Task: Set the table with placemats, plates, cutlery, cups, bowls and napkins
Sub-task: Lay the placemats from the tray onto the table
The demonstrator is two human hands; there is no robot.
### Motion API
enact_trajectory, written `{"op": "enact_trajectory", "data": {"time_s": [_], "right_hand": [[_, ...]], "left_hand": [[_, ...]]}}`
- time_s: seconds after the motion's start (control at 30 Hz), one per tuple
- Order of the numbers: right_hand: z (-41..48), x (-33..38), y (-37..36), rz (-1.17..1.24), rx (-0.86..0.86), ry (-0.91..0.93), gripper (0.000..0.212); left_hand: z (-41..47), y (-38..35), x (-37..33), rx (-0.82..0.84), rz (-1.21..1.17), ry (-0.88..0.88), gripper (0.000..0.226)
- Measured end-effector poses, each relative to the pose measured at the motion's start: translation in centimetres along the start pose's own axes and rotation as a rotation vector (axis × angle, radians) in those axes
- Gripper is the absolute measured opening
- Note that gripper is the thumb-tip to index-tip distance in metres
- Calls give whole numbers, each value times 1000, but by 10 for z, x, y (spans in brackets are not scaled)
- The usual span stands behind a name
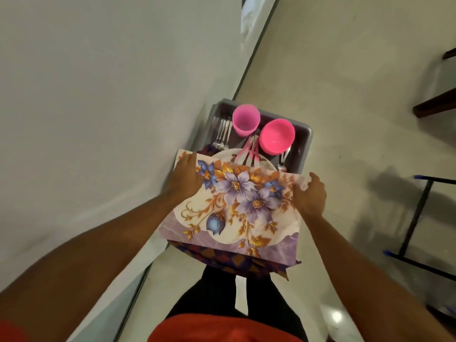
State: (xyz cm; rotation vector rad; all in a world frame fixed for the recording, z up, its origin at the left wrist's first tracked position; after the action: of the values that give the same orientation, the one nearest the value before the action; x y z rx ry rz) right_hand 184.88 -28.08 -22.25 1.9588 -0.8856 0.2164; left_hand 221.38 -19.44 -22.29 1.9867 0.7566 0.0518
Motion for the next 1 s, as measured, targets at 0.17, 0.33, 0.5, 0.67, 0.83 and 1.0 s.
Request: {"op": "enact_trajectory", "data": {"time_s": [0.17, 0.33, 0.5, 0.67, 0.83, 1.0], "right_hand": [[46, 21, -26, -72, -3, -38, 75], [55, 21, -45, -45, -48, -70, 69], [45, 5, -43, -56, -84, -47, 64], [40, -6, -50, 16, -93, -108, 49], [41, -7, -50, 51, -124, -72, 45], [37, -4, -40, 86, -110, -85, 45]], "left_hand": [[71, 5, -19, -13, 20, 62, 74], [104, -1, -27, 45, 102, 74, 62], [100, -13, -17, -99, 202, 16, 60], [97, -22, -7, -56, 239, 14, 58], [92, -17, -13, -34, 223, 14, 59], [79, -11, -20, -27, 227, 45, 59]]}}
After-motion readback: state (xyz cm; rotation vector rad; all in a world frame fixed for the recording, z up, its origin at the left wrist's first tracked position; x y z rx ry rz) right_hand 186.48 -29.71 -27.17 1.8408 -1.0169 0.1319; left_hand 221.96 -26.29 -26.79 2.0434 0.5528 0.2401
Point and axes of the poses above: each hand's wrist, its own z-axis towards the middle knuckle, its own y-axis out of the back of the hand, x = y × z, the point moved 4 cm from there along z, towards the middle knuckle, and after that the axes turned 6 degrees about z, right-handed, at the moved point
